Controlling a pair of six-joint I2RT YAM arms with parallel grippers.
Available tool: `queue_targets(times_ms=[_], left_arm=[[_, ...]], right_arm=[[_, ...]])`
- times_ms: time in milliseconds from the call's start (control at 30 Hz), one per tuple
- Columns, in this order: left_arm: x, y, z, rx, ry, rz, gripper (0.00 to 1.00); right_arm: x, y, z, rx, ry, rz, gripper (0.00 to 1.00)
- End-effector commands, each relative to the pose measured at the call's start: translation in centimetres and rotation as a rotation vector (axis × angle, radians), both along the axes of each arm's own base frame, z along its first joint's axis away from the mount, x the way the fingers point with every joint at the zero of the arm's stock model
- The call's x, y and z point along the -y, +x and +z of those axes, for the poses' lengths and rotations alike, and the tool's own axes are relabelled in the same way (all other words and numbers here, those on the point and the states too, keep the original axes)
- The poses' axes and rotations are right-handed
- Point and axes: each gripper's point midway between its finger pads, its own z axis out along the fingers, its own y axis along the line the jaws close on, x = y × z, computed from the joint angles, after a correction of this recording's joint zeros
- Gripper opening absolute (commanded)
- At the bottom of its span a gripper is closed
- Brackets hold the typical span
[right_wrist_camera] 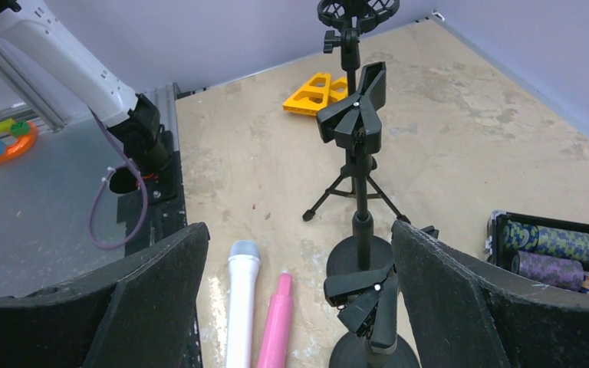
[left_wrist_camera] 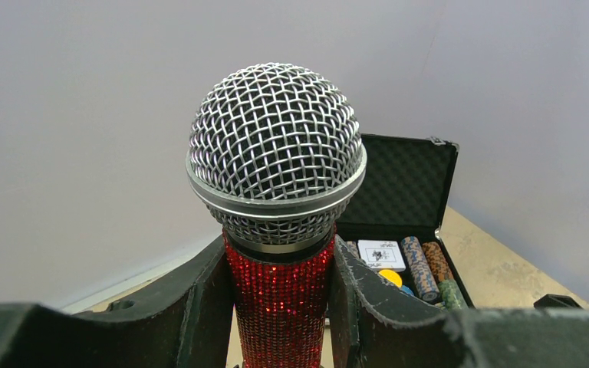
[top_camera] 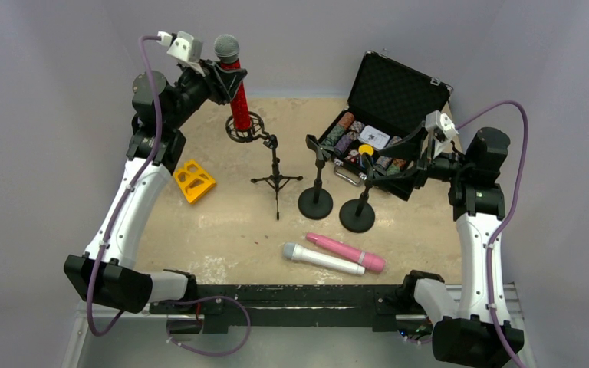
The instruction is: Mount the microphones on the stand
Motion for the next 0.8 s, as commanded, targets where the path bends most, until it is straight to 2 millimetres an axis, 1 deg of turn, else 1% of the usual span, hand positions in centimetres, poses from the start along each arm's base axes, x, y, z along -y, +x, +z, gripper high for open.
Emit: queue_targets(times_ms=[0,133,267,467,767], left_arm=[[-0.2,-1.6,2.2,0.115,0.021,-0.019,0.0],[0.0,-1.4,1.8,0.114,0.031,-0.029,0.0],[0.2,-0.9,1.4,0.111,0.023,-0.035,0.0],[-0.2,0.4,0.7,0.11,-0.005,0.011,0.0],[-0.4,1.0,-0.2,0.117,-0.051,0.026,0.0]], right_arm=[[-0.1,-0.5,0.6,0.029,0.002,0.029,0.93],[-0.1,-0.6,0.6,0.03,0.003,0.033,0.93],[-0.1,-0.6,0.7,0.031,0.003,0.034,0.93],[-0.1,-0.8,0.7,0.033,0.003,0.039,0.93],[-0.2,-0.8,0.7,0.037,0.003,0.042,0.93]])
